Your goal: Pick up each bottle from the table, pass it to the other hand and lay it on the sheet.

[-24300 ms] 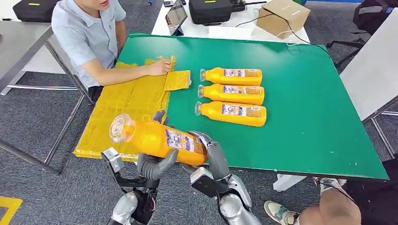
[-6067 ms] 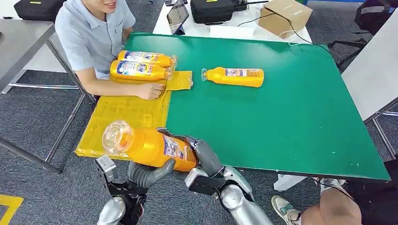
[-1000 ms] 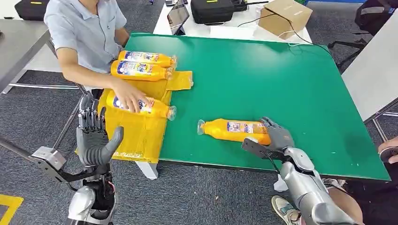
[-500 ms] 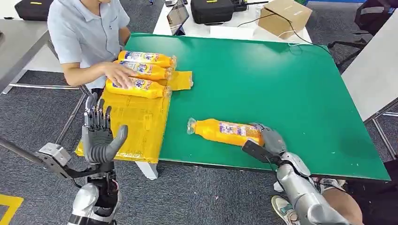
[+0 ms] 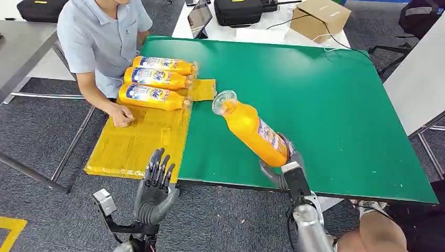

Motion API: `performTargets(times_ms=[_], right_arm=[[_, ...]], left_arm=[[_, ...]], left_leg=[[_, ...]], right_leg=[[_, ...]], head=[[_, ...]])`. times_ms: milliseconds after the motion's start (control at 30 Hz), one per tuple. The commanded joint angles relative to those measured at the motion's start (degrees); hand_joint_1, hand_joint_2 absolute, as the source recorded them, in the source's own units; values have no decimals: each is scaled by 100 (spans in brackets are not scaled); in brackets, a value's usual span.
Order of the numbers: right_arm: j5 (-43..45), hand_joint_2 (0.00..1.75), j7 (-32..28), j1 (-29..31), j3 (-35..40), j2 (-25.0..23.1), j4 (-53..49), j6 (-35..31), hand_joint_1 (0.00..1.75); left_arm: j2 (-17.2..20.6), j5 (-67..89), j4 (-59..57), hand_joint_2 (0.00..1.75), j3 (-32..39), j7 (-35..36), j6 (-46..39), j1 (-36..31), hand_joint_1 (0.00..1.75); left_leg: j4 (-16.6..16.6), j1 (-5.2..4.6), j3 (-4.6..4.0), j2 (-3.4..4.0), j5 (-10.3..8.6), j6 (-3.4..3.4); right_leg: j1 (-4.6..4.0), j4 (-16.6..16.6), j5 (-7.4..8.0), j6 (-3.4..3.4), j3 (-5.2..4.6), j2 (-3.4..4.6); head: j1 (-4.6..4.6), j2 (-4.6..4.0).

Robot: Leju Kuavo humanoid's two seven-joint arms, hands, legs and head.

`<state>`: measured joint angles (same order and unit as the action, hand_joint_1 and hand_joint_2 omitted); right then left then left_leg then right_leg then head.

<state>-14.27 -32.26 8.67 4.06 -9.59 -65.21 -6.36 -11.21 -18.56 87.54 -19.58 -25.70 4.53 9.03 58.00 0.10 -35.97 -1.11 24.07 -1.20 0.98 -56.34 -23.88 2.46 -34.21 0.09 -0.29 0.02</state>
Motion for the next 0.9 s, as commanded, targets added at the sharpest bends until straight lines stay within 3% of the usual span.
performTargets(times_ms=[33, 133, 333, 433, 900], right_arm=[[21, 175, 36, -548, 498, -94, -951, 27, 175], [-324, 175, 91, -515, 1052, 56, -676, 405, 175], [-693, 175, 200, -360, 1860, -108, -342, 457, 175], [-710, 175, 226, -150, 2241, -192, 6, 466, 175], [-614, 175, 324, 107, 2664, -231, 272, 505, 175]], left_arm=[[197, 109, -598, 175, -454, -65, -101, -152, 0], [177, 113, -786, 175, -499, -191, 200, -359, 0], [-98, 1060, -812, 175, -366, -417, -421, -742, 0], [-258, 936, -796, 175, -238, -363, -166, -843, 0], [-241, 590, -495, 175, -146, -492, 22, -944, 0]], left_leg=[[-5, 1, 26, 9, 9, 7], [-6, 1, 26, 6, 6, 5], [-5, 6, 42, 18, 13, 11], [-2, 5, 15, 11, 3, 6], [-3, 3, 21, 13, 4, 6]], right_leg=[[-3, 5, -8, -11, 26, 0], [-3, 7, -5, -9, 28, -3], [-7, 6, -8, -17, 41, 4], [-5, 3, 2, -8, 16, 5], [-3, 3, 0, -8, 22, 6]], head=[[-2, 0], [0, 0], [0, 0], [0, 0], [0, 0]])
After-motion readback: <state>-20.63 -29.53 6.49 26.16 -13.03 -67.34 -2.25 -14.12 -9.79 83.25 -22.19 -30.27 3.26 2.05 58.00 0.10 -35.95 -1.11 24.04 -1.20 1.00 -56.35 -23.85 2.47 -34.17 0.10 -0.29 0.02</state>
